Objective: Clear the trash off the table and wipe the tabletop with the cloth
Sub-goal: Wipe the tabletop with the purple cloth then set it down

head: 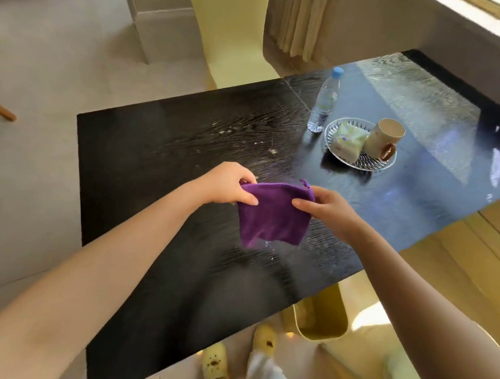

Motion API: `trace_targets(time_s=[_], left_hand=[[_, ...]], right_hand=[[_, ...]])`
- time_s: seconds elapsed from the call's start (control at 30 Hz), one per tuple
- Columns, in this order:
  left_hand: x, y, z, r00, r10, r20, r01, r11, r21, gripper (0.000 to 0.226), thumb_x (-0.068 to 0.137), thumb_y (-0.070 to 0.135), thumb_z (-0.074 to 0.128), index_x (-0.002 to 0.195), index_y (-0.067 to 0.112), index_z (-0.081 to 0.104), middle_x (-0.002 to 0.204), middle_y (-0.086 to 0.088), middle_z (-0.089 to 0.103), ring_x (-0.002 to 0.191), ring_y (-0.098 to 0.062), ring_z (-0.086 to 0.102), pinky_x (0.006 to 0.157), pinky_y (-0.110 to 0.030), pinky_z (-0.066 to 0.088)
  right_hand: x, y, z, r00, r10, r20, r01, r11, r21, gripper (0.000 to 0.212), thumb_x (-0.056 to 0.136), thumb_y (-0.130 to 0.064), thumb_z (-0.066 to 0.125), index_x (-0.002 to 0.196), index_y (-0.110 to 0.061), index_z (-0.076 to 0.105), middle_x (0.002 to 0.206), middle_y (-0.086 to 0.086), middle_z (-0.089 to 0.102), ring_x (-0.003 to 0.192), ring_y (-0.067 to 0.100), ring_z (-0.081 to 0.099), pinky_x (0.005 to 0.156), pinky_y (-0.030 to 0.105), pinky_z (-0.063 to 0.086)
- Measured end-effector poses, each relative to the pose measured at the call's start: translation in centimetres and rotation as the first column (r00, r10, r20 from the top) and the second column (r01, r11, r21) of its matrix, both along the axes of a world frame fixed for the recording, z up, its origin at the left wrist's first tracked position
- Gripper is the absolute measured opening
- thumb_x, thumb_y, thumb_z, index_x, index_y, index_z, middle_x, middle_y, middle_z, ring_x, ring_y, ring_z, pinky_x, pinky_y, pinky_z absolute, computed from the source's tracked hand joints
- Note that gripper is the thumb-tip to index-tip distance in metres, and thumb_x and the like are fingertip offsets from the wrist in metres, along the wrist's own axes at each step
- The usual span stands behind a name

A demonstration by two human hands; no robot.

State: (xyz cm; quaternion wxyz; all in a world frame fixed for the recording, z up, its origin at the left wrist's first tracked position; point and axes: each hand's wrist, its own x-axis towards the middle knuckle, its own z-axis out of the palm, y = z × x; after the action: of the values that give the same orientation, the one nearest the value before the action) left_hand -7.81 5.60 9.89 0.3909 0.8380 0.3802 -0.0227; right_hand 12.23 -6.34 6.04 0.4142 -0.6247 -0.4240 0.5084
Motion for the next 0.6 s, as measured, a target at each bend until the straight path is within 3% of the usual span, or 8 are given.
trace_targets(time_s=[0.17,0.3,0.4,0.5,0.6], left_hand=[[-3.1,-4.4,-1.9,0.980,0.168,0.104,-0.165,0.986,-0.037,0.017,0.075,0.025,0.076,0.086,0.017,0.066,0.080,0.006,0.062,0.074,-0.007,0.056,0.063,-0.016,0.041],[-4.4,-7.9,-3.5,0.962,0.246,0.122,-0.231,0.965,-0.125,0.016,0.078,0.024,0.074,0.085,0.018,0.061,0.086,0.002,0.063,0.081,-0.016,0.061,0.073,-0.027,0.049],[-4.8,-9.5,-4.5,0.955,0.269,0.125,-0.247,0.955,-0.166,0.013,0.082,0.020,0.069,0.087,0.022,0.056,0.086,0.003,0.062,0.083,-0.019,0.061,0.077,-0.033,0.053],[-4.7,-10.1,-5.0,0.934,0.327,0.146,-0.301,0.937,-0.177,0.013,0.085,0.021,0.066,0.086,0.024,0.054,0.087,0.000,0.064,0.084,-0.018,0.062,0.077,-0.033,0.054],[-4.5,-10.2,-5.2,0.900,0.386,0.200,-0.342,0.913,-0.224,0.013,0.083,0.019,0.068,0.092,0.021,0.059,0.090,0.002,0.067,0.088,-0.013,0.065,0.078,-0.029,0.055]], right_hand=[[-1.2,-2.7,-1.0,0.991,0.136,0.013,-0.134,0.986,-0.096,0.015,0.088,-0.013,0.062,0.100,-0.019,0.069,0.097,0.007,0.069,0.089,0.018,0.062,0.082,0.037,0.047],[-1.8,-4.6,-1.8,0.983,0.164,-0.086,-0.173,0.978,-0.114,0.022,0.088,-0.002,0.058,0.098,-0.018,0.070,0.089,-0.002,0.072,0.086,0.013,0.065,0.080,0.024,0.053],[-1.7,-5.8,-3.1,0.977,0.179,-0.119,-0.193,0.973,-0.123,0.022,0.088,0.004,0.053,0.100,-0.007,0.068,0.092,0.001,0.072,0.090,0.016,0.065,0.086,0.029,0.051],[-1.8,-6.0,-3.8,0.969,0.175,-0.175,-0.203,0.967,-0.152,0.020,0.086,0.007,0.054,0.100,-0.004,0.064,0.094,0.003,0.071,0.088,0.017,0.064,0.082,0.026,0.052],[-2.1,-5.3,-4.0,0.952,0.290,-0.096,-0.304,0.935,-0.182,0.026,0.086,0.000,0.060,0.110,-0.007,0.062,0.098,0.005,0.069,0.088,0.014,0.064,0.078,0.023,0.052]])
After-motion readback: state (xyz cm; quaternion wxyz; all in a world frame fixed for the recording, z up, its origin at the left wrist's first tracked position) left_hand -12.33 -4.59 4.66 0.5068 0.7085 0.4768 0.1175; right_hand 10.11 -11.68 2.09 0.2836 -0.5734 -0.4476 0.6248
